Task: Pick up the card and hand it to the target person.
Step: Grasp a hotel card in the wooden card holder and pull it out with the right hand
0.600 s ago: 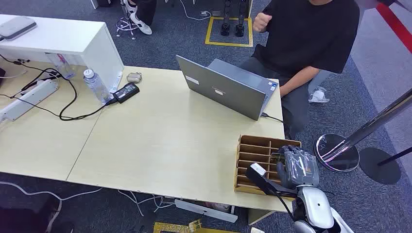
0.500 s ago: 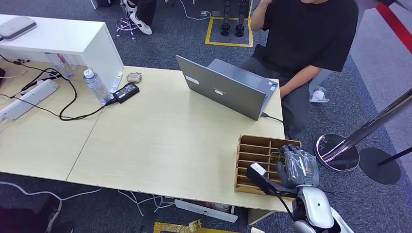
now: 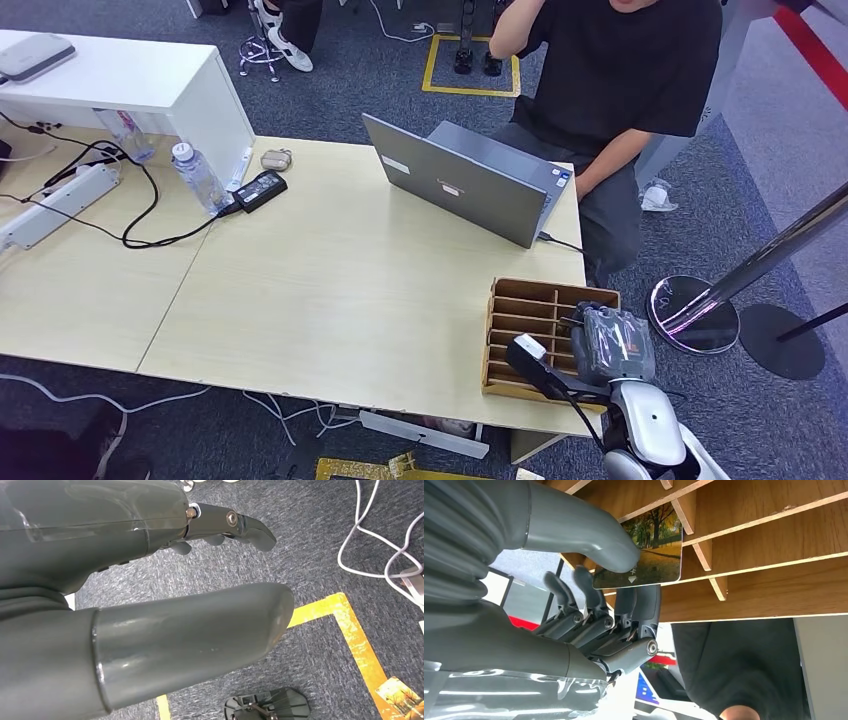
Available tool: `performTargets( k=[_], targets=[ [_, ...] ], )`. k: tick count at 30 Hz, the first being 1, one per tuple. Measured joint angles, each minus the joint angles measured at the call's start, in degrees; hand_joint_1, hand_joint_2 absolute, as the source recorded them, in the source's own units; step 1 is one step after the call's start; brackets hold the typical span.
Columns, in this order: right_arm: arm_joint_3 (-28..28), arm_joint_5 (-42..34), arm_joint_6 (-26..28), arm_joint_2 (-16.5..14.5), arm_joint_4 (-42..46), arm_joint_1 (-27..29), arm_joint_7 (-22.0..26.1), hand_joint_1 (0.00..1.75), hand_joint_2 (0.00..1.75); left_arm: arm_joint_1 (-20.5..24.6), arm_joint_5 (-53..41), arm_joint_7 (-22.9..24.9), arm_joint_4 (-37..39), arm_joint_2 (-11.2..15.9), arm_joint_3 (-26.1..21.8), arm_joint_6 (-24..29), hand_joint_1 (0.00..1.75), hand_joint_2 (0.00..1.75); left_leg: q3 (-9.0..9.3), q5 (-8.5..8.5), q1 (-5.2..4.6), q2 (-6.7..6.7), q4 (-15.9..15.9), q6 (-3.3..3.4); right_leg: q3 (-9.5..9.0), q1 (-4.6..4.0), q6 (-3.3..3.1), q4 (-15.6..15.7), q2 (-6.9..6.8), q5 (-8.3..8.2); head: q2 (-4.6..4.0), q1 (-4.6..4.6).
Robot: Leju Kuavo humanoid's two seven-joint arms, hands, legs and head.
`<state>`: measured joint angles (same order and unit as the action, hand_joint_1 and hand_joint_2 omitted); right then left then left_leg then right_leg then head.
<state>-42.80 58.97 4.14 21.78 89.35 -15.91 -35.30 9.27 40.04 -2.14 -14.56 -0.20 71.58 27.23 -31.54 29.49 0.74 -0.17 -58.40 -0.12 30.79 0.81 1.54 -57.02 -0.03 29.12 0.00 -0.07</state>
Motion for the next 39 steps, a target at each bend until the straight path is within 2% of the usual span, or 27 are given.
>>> performTargets(
  k=[13,21,30,37,39],
  targets=[
    [-0.1,-0.2,0.0,-0.1,-0.2,-0.3,0.0,1.74,1.75,0.0,0.0,0.0,0.0,0.0,0.0,0.0,0.0,0.0,0.0,0.0,0.0,0.0,0.0,0.0,0.0,0.0,0.0,0.0,0.0,0.0,0.0,0.0],
    [0.1,0.1,0.5,0.0,0.1,-0.8,-0.6,1.75,1.75,0.0,0.0,-0.3,0.0,-0.1,0.0,0.1,0.0,0.0,0.01,0.0,0.0,0.0,0.0,0.0,0.0,0.0,0.01,0.0,0.01,-0.01,0.0,0.0],
    [1.4,3.1,-0.8,2.4,8.1,-1.6,-3.4,1.75,1.75,-0.3,0.5,-0.8,0.0,0.0,-0.1,0.5,0.0,0.0,0.01,0.0,0.0,0.0,0.0,0.0,0.0,0.0,0.01,0.0,0.01,-0.01,0.0,0.0],
    [3.0,6.3,1.4,3.8,14.9,-1.8,-3.7,1.72,1.75,-0.5,1.0,-1.3,0.0,0.0,-0.2,0.8,0.0,0.0,0.01,0.0,0.0,0.0,0.0,0.0,0.0,0.0,0.01,0.0,0.01,-0.01,0.0,0.01],
    [3.5,7.0,2.6,4.0,16.6,-1.8,-3.6,1.66,1.75,-0.6,1.0,-1.4,0.0,0.0,-0.2,0.9,0.0,0.0,0.01,0.0,0.0,0.0,0.0,0.0,0.01,0.0,0.01,0.0,0.01,-0.01,0.0,0.01]
  ],
)
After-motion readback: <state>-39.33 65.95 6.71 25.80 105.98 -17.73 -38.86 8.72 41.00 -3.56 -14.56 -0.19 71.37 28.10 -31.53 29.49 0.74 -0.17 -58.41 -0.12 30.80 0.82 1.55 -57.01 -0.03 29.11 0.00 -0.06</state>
